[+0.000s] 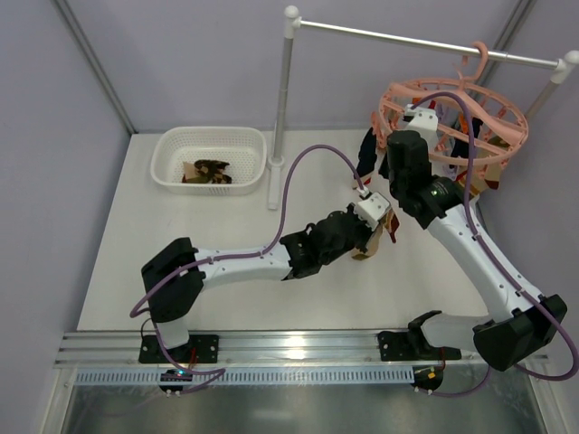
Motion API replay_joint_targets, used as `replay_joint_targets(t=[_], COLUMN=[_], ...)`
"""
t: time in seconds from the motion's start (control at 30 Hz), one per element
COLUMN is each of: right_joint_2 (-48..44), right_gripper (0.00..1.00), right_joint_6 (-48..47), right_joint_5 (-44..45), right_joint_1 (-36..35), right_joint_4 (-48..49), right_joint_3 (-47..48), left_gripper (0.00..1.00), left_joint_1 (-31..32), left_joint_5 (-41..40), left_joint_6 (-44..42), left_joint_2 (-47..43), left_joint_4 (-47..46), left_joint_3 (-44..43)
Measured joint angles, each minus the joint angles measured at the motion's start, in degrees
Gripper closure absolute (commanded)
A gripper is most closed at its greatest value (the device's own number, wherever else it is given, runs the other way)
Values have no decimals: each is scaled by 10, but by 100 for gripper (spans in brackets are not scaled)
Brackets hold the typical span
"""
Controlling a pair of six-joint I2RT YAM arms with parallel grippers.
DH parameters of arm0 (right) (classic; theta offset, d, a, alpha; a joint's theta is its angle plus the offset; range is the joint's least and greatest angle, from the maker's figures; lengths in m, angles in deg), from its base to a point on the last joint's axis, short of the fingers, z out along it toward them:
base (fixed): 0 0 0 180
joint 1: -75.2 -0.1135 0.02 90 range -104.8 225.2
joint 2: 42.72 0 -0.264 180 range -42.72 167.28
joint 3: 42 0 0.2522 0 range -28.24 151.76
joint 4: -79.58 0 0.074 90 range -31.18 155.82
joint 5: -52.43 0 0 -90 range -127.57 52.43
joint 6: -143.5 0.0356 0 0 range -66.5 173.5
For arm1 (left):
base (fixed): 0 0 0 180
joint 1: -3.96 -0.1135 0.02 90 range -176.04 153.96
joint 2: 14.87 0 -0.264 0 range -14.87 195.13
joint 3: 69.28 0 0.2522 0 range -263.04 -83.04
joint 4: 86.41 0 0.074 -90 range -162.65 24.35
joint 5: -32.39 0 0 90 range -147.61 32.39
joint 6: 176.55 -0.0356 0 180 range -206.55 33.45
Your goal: Remove the socks clipped to the hanger
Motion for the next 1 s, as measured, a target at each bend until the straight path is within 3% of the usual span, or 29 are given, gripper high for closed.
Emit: replay_joint_targets(t=[0.03, 0.07, 0.17, 0.27, 0.47, 0.73, 1.0], right_joint_2=[0, 0, -7, -23, -76, -138, -146], right_gripper=[70, 44, 19, 11, 5, 4, 0], right_joint_6=[0, 1, 0, -2, -1, 5, 19], right_joint_5=[0, 0, -8, -18, -51, -102, -140], right_joint_1=[0, 0, 0, -1, -1, -1, -1], right_joint_4=[0, 0, 8, 9, 28, 77, 140], right_joint_3=[0, -1, -13, -30, -82, -192, -307], left_gripper=[100, 100, 100, 100, 100, 100, 100], left_joint_1=[0, 0, 0, -2, -34, -137, -245], left_joint_5=[-2, -4, -14, -28, -33, -20, 14], left_joint_6=[0, 0, 0, 0, 35, 96, 132], left_joint_2=[0, 0, 0, 0, -14, -57, -126], left_joint_4=[1, 2, 4, 9, 4, 16, 23], left_joint_3=[0, 0, 0, 1, 64, 150, 166])
